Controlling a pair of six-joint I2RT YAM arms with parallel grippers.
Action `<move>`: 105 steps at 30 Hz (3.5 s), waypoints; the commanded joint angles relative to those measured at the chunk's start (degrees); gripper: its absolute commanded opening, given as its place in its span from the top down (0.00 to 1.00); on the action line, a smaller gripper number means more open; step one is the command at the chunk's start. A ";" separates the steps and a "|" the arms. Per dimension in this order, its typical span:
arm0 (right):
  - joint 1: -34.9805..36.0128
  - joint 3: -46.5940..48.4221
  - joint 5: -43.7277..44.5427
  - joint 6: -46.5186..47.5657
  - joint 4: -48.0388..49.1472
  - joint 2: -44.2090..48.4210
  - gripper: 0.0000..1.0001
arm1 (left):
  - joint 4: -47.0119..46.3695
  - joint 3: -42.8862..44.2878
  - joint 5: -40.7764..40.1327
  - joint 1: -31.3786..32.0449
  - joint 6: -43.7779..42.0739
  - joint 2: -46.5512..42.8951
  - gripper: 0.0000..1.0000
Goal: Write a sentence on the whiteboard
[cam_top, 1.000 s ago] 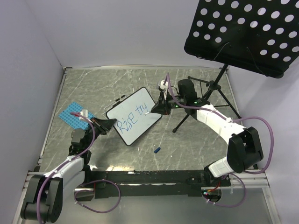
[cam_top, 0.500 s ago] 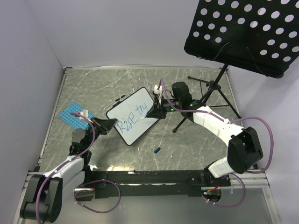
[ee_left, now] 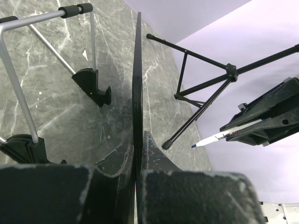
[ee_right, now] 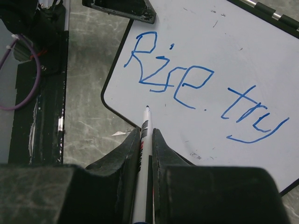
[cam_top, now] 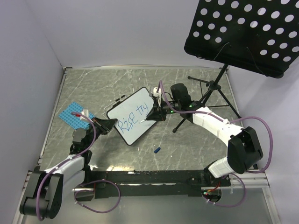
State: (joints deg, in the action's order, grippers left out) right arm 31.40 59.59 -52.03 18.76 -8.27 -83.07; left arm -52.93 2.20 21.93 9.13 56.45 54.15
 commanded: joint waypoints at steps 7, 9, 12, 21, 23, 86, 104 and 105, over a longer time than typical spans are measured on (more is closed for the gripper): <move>0.33 -0.35 -2.64 1.71 1.15 -0.17 1.00 | -7.98 -5.80 -0.14 0.72 -0.81 1.31 0.99; 0.33 -0.44 -2.81 1.71 1.07 -0.43 1.00 | -7.98 -5.80 -0.31 0.72 -0.81 1.40 0.99; 0.24 -0.44 -2.99 1.63 1.24 -0.69 1.00 | -8.24 -5.89 -0.31 0.63 -0.72 1.48 0.99; 0.59 -0.53 -2.90 1.54 1.15 -1.13 1.00 | -9.12 -5.89 -0.22 0.89 -0.55 2.36 0.99; 0.51 -0.44 -2.90 1.54 1.24 -1.22 1.00 | -9.04 -5.98 -0.14 0.89 -0.63 2.36 0.99; 6.75 0.79 0.70 4.00 -0.96 -3.33 1.00 | -9.74 -5.98 -0.05 1.25 -0.20 2.63 0.99; 6.75 1.23 2.02 4.79 -1.57 -2.89 1.00 | -9.30 -6.24 -0.14 1.33 -0.19 1.75 0.99; 6.83 1.23 2.19 4.88 -1.74 -2.80 1.00 | -9.30 -6.24 -0.22 1.33 -0.20 1.75 0.99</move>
State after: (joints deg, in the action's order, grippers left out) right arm 37.65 59.51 -49.89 22.06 -10.41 -85.65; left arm -56.34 2.20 21.54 10.13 56.45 56.86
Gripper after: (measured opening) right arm 0.179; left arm 0.060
